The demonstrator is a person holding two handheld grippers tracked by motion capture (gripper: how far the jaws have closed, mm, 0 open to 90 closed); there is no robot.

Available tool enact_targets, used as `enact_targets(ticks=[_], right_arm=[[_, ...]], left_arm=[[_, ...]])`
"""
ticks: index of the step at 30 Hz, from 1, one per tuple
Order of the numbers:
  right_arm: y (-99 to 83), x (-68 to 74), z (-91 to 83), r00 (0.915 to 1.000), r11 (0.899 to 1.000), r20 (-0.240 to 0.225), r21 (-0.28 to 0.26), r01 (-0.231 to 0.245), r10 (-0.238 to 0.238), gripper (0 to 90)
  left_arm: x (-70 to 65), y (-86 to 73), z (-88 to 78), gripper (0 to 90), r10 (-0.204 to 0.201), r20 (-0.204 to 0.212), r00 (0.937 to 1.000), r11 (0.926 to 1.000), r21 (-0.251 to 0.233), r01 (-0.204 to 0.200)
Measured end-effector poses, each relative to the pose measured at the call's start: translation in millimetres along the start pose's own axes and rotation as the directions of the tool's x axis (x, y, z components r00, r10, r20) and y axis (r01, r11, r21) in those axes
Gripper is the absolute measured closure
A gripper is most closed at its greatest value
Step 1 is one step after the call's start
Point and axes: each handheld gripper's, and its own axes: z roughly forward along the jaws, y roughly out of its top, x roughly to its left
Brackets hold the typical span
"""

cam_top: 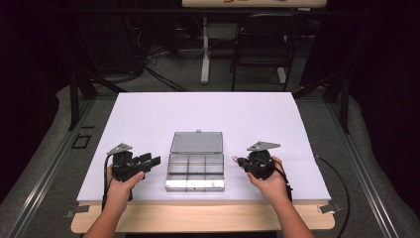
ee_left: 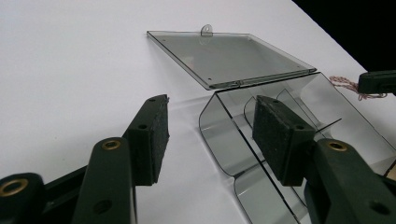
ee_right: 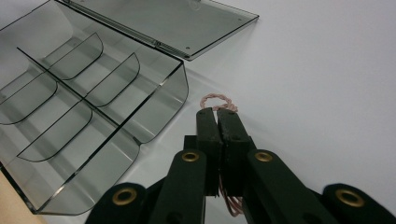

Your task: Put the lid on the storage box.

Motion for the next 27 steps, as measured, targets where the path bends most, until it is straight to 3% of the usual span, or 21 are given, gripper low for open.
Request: enact_targets(ticks=[11, 27], right_arm=[[6.8, 4.7, -1.7, 0.9998, 1.0, -0.021, -0.022, 0.0, -0.001, 88.7], [27.0, 20.0, -5.3, 0.9979, 0.998, -0.043, -0.043, 0.047, -0.049, 88.8]], left_arm=[[0.1, 0.5, -1.7, 46.0, -0.004, 0.001, 1.0, 0.9999, -0.01, 0.004], [1.3, 0.9, -4.4, 46.0, -0.007, -0.005, 1.0, 0.9999, -0.012, 0.007]])
